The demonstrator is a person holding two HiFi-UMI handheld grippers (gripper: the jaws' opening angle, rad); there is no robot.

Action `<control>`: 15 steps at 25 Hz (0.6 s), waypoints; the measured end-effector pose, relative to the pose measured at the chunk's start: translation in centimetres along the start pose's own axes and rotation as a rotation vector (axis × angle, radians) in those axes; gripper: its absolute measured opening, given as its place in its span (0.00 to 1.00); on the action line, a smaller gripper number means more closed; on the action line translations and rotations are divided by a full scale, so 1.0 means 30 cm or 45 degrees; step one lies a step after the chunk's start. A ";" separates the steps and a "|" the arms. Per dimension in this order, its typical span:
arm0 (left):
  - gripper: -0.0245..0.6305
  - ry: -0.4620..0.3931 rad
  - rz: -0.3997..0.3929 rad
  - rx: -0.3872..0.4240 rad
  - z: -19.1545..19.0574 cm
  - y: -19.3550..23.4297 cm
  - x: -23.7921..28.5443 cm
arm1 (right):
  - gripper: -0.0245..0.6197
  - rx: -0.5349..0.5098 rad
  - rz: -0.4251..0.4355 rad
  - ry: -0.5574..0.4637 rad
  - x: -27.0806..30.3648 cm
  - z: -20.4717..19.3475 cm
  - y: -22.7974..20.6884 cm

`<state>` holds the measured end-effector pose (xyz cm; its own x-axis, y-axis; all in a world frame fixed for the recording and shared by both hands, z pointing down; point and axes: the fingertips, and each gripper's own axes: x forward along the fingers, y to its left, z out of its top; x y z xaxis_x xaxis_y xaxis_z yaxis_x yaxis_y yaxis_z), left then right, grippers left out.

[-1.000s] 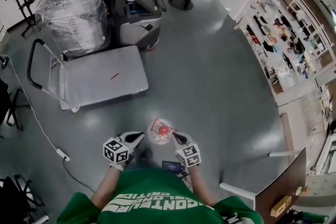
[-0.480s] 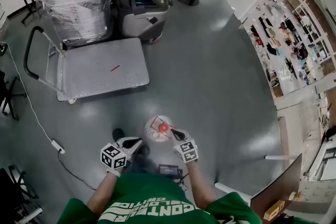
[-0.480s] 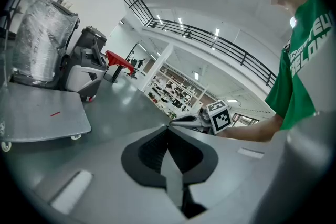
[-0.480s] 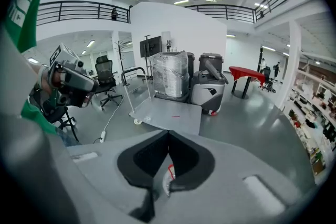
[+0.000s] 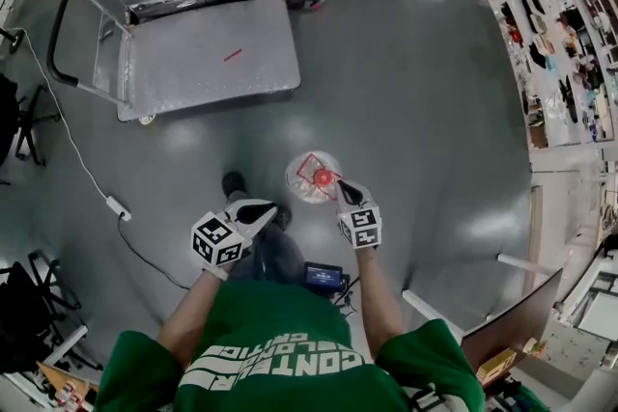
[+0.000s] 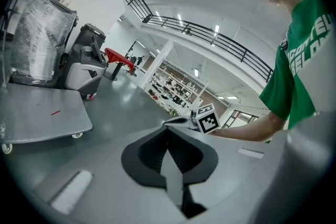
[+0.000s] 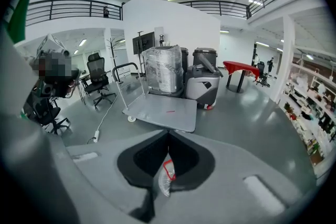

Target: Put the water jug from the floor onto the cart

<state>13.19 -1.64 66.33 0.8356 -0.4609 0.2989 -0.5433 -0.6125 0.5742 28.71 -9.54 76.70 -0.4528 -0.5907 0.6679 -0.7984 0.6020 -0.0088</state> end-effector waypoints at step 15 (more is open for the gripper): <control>0.06 0.106 -0.074 -0.047 -0.120 0.052 0.080 | 0.20 0.092 -0.074 0.244 0.236 -0.326 -0.053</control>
<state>14.65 -1.40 70.69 0.8704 -0.3692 0.3256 -0.4914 -0.6122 0.6194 30.66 -9.44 88.72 -0.3268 -0.5063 0.7980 -0.8505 0.5258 -0.0147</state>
